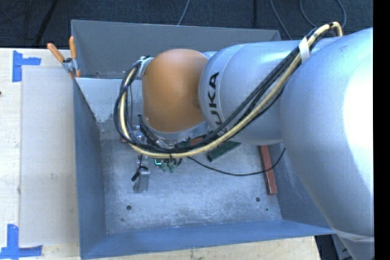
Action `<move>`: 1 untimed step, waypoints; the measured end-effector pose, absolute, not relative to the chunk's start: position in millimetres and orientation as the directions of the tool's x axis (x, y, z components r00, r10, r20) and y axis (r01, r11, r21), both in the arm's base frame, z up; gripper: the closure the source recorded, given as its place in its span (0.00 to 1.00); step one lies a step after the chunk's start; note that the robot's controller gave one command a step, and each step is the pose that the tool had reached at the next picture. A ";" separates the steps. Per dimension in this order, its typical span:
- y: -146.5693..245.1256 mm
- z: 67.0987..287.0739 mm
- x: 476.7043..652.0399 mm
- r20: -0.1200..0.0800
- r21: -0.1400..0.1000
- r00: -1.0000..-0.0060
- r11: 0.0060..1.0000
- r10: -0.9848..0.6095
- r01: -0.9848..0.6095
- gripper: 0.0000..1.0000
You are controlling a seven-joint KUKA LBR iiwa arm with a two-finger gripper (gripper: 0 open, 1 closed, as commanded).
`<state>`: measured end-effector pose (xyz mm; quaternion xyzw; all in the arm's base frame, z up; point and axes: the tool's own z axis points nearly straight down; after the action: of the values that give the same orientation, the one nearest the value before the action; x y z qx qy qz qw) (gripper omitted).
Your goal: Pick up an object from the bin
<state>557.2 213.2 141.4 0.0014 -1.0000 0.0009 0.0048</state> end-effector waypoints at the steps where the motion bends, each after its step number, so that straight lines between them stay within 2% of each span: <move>1: 164.5 164.7 580.1 -0.003 -0.001 -0.976 0.976 -0.218 -0.218 0.00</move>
Offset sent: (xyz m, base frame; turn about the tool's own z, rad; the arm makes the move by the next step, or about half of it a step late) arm 0.0218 -0.0474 0.0233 -0.2200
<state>580.1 164.5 164.7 0.1098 -0.9939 0.0004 -0.0014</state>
